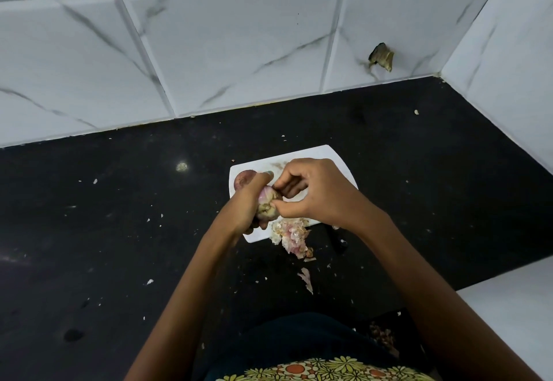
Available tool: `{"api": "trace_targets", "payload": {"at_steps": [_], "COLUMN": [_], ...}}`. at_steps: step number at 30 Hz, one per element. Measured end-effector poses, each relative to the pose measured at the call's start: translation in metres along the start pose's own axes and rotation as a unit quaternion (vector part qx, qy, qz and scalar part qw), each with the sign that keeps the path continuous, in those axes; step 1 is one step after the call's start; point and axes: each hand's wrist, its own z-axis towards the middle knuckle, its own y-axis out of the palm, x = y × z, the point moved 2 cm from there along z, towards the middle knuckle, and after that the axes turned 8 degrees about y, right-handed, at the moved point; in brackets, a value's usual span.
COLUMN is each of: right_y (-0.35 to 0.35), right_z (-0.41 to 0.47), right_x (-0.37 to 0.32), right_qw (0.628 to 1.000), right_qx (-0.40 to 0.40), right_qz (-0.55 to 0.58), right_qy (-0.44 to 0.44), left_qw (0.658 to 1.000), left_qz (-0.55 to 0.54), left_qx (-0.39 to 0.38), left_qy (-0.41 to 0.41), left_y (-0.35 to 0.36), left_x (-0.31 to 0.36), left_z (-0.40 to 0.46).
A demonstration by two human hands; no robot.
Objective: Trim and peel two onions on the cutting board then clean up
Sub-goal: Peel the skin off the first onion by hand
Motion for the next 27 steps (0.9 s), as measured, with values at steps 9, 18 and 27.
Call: {"api": "trace_targets", "payload": {"at_steps": [9, 18, 27], "right_y": [-0.0052, -0.0045, -0.0041], "right_z": [0.0009, -0.0008, -0.0025], "right_x": [-0.0052, -0.0018, -0.0092], "right_qw": [0.999, 0.999, 0.997], "right_qx": [-0.027, -0.012, -0.035], "right_qz": [-0.023, -0.028, -0.056], "right_qy": [0.019, 0.022, 0.027], "left_qw": [0.997, 0.998, 0.996], "left_qz": [0.071, 0.051, 0.067], "left_qx": [-0.009, -0.025, -0.049], "left_qy": [0.007, -0.017, -0.038], "left_y": [-0.0021, 0.0018, 0.0003], "left_x": [0.0007, -0.003, -0.0028], "left_z": [0.0, 0.0005, -0.0038]}}
